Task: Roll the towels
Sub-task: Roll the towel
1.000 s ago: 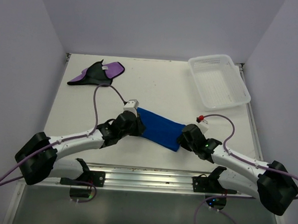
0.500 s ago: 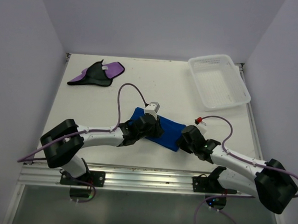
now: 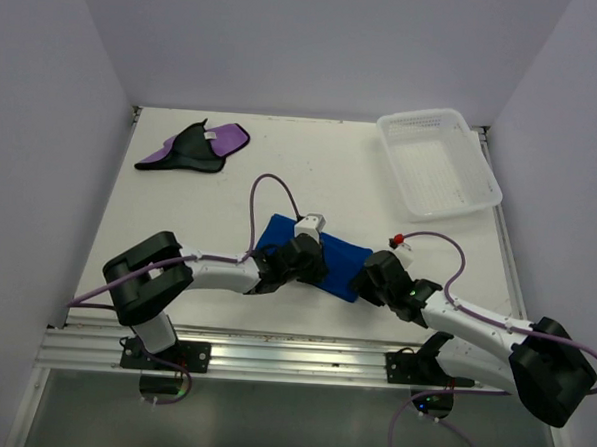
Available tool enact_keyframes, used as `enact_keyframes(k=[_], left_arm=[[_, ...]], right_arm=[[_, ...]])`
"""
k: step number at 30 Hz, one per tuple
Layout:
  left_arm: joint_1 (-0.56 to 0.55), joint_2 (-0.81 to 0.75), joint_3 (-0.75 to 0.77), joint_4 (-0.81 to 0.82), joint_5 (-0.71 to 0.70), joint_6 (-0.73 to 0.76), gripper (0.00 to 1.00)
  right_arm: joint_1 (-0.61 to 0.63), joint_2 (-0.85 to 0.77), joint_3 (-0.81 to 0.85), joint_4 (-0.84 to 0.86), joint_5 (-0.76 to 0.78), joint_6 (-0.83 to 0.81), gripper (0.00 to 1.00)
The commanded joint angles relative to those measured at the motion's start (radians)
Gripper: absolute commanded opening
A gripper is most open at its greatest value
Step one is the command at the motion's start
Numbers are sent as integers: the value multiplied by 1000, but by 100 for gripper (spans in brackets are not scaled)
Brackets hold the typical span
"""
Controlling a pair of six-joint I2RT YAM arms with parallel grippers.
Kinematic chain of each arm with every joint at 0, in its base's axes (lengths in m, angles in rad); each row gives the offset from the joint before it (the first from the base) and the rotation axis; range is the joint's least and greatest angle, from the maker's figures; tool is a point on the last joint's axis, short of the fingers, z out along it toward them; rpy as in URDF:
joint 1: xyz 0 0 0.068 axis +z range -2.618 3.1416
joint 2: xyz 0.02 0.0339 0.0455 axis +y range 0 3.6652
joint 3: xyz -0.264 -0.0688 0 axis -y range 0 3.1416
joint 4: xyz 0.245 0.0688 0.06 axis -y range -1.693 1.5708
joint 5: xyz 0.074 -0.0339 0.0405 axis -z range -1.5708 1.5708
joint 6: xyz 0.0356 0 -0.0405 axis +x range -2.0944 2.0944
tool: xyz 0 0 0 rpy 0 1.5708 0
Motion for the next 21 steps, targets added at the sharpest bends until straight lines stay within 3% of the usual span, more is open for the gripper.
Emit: enact_keyframes(k=[1, 7, 14, 21], left_arm=[[-4, 9, 4, 61, -14, -19, 21], [-4, 17, -17, 69, -14, -33, 20], [-4, 22, -34, 71, -13, -40, 20], [-4, 13, -45, 69, -16, -43, 20]], right_arm=[[4, 22, 8, -55, -18, -8, 43], [9, 12, -21, -35, -22, 9, 37], [16, 28, -11, -37, -24, -3, 6], [16, -18, 34, -103, 7, -26, 0]])
